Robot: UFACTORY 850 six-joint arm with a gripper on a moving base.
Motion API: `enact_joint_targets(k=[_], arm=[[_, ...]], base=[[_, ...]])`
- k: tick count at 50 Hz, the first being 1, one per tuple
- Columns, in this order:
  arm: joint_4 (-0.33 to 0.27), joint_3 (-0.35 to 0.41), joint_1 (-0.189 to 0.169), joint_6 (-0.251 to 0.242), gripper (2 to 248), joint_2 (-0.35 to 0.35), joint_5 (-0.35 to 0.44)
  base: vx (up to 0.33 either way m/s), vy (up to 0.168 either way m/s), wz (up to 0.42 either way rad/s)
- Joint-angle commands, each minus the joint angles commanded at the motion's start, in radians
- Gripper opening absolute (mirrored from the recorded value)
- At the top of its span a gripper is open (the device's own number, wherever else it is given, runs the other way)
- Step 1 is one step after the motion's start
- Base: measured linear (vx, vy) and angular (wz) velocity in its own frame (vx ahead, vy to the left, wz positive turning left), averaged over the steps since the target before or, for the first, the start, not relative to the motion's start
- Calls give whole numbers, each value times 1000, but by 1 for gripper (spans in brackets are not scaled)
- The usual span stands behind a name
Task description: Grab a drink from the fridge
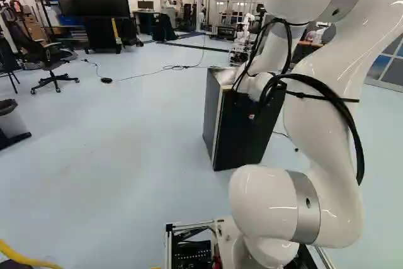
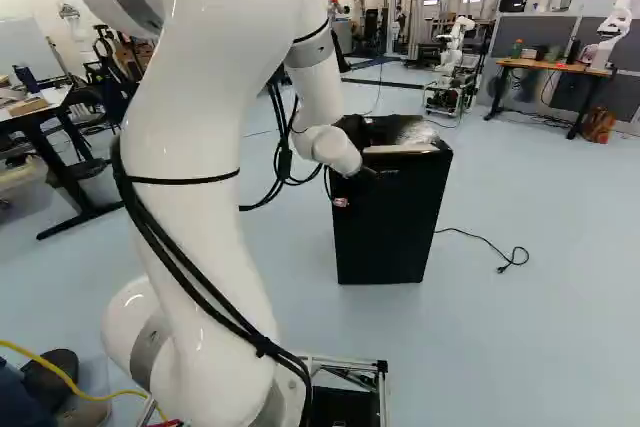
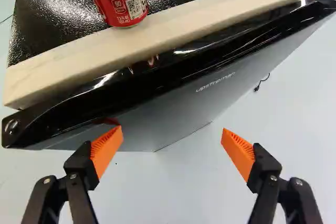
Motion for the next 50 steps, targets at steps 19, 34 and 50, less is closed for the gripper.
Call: enact_joint_targets(k=[19, 34, 50], arm=[[0, -13, 9, 0, 247, -10, 0], [0, -4, 8, 0, 247, -3, 0], [0, 66, 2, 0, 247, 51, 3]], base=[[0, 0, 0], [0, 0, 0], [0, 0, 0]])
